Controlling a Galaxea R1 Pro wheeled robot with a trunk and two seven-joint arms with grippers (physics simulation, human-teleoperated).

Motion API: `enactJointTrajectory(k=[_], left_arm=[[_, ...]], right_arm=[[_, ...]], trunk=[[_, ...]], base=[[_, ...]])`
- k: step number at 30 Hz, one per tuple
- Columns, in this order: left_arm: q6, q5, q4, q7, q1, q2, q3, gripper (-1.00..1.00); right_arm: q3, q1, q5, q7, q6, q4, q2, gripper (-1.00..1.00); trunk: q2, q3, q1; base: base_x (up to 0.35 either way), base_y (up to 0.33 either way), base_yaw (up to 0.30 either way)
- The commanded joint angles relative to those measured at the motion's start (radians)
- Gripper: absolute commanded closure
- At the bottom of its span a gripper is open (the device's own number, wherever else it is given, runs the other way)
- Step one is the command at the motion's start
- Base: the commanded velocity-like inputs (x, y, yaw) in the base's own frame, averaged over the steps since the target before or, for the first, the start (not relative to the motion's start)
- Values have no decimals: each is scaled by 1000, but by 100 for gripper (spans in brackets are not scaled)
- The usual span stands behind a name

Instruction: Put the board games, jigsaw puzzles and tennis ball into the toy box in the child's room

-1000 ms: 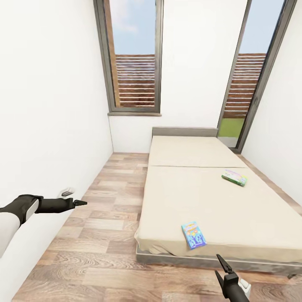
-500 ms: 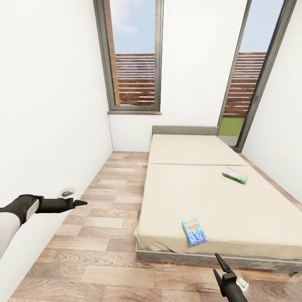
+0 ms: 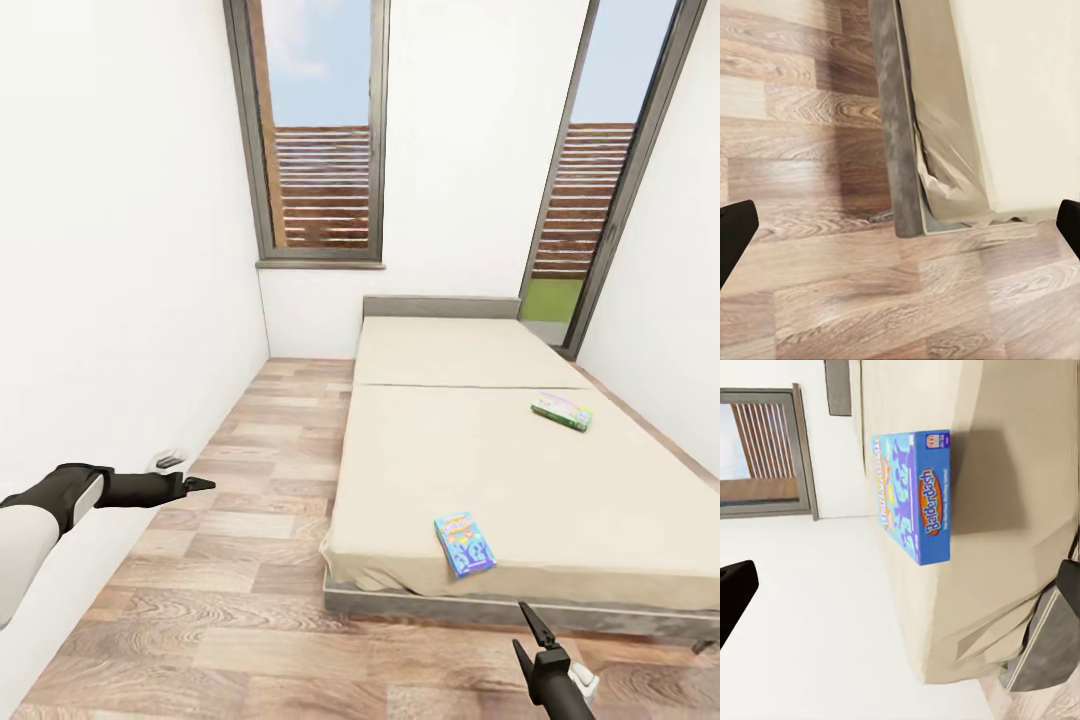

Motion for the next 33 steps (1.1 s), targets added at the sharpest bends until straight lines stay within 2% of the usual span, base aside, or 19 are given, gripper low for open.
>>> enactJointTrajectory(k=[1,11,17,29,33], left_arm=[[7,-9,-1,-4,-1,0,9,-100],[7,-9,-1,-5,-1,-1,9,-100],[8,-10,-1,-6,-1,0,9,-100],[8,-9,-1,-6,-1,-1,9,-100],[9,-9,-1,-7,0,0,9,-100]], right_arm=[[-1,-1,-11,2,10,1,0,-100],[-2,-1,-16,2,11,1,-1,-100],[-1,-1,-16,2,10,1,0,-100],[1,-1,-16,0,4,1,0,-100],[1,-1,-16,0,4,1,1,-100]], trunk=[[-8,-4,4],[-78,-35,42],[-78,-35,42],[-162,-73,88],[-162,-73,88]], base=[[0,0,0],[0,0,0],[0,0,0],[0,0,0],[0,0,0]])
